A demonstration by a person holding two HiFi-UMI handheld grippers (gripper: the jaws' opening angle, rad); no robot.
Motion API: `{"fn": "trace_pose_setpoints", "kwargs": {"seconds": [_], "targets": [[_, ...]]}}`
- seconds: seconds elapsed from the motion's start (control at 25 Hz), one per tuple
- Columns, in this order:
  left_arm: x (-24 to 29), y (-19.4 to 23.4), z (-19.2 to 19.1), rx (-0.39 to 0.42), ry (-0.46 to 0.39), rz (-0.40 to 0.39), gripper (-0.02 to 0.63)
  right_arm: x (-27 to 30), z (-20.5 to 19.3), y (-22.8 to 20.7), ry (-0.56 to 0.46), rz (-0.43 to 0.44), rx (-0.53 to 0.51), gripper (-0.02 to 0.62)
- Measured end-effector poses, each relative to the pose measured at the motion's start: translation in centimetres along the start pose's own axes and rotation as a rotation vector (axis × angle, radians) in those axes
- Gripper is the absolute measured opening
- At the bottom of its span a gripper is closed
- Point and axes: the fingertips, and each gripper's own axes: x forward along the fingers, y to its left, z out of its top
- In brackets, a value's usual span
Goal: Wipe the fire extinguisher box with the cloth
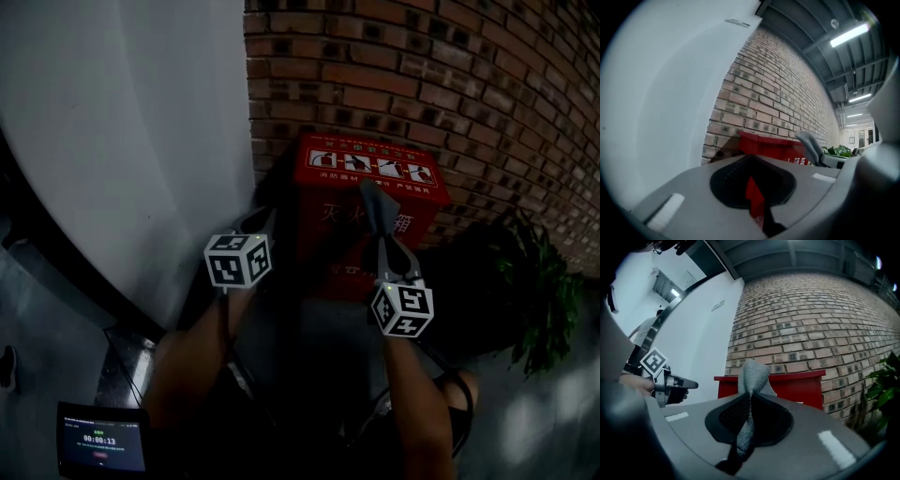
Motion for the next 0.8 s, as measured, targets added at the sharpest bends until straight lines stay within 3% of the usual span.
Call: {"fn": "trace_pose_setpoints", "kwargs": {"seconds": [0.36,0.6,0.8], "targets": [[-1.4,2.7,-0.3,0.010,0.001,0.016,-0.002,4.9,-1.7,8.2,0.014,0.121,0.003,0.029],[-0.7,4.7,-2.2,-0.032,-0.014,0.015,-0.002,9.9,-4.2,10.4,0.018,0.136,0.005,0.029],[-1.6,4.1,0.1,-0.035,-0.020,0.015,-0.002,11.6,-3.7,11.5,0.058,0.131,0.017,0.031]]}}
